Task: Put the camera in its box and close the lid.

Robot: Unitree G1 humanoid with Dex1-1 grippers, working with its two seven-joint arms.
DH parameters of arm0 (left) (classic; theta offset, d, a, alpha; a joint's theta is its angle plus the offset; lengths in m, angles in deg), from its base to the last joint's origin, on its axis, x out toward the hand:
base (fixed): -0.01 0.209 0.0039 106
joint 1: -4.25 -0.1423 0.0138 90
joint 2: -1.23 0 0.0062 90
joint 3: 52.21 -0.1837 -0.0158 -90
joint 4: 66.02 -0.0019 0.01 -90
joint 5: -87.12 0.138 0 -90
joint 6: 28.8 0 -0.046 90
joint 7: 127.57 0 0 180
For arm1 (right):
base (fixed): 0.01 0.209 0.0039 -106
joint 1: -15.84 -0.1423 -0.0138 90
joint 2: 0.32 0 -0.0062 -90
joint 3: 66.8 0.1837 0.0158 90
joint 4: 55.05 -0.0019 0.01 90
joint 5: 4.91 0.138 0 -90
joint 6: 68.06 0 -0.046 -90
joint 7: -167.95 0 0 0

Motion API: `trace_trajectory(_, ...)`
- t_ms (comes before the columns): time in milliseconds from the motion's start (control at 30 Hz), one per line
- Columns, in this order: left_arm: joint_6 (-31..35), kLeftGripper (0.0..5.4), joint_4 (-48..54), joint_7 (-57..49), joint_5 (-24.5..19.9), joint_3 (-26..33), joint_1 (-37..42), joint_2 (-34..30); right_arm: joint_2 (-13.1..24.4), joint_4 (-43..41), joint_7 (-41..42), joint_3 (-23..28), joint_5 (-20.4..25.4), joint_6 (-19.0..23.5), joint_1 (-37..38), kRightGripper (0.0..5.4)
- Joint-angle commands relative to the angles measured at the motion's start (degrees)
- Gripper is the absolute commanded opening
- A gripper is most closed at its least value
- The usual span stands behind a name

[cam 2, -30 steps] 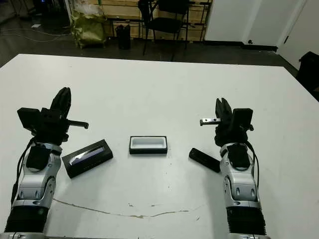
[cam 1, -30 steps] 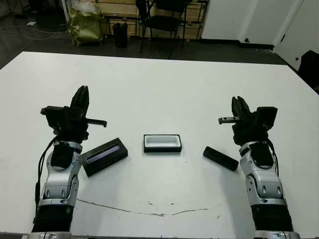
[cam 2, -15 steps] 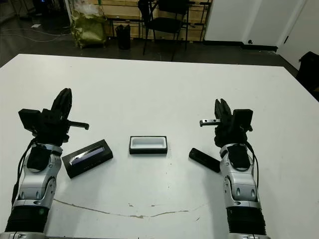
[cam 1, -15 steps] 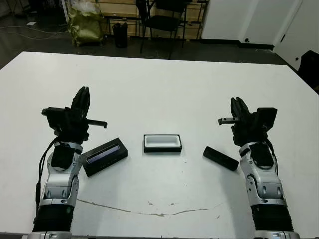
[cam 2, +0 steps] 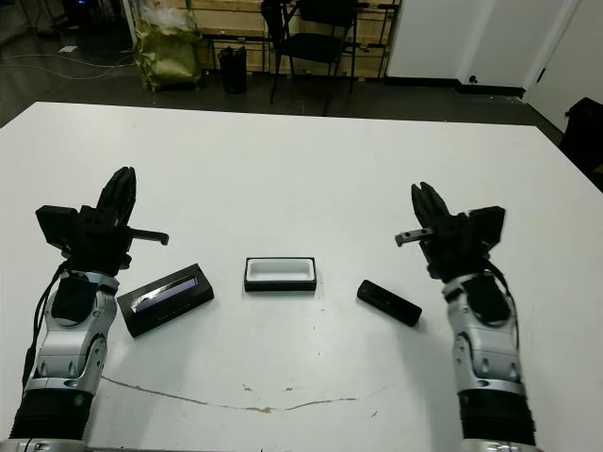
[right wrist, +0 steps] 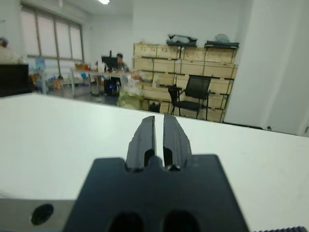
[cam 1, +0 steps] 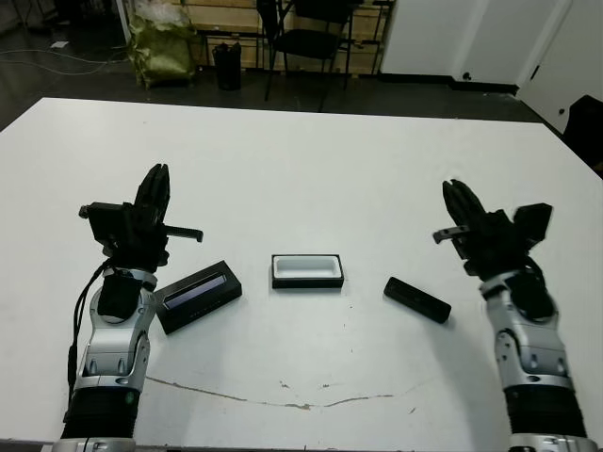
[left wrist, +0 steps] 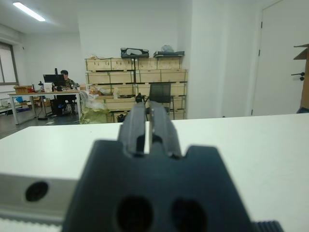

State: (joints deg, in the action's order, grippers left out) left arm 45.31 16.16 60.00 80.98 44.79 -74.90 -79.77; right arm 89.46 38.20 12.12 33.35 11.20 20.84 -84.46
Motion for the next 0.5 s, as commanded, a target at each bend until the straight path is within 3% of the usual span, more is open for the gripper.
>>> trace_trajectory(33, 1.1, 0.03, -0.5, -0.1, 0.5, -0.1, 0.0, -0.5, 5.9, -8.4, 1.9, 0.4, 1.4, 9.4, 2.9, 0.0)
trace_trajectory(133, 1.9, 0.0, -0.1, -0.1, 0.4, -0.1, 0.0, -0.5, 9.2, -11.5, 6.1, 0.4, 2.8, 10.4, 3.8, 0.21)
trace_trajectory(500, 1.6, 0.0, -0.2, 0.2, 0.2, 0.0, 0.1, -0.5, 13.7, -5.7, 21.7, 0.6, 8.2, 7.6, 2.0, 2.59)
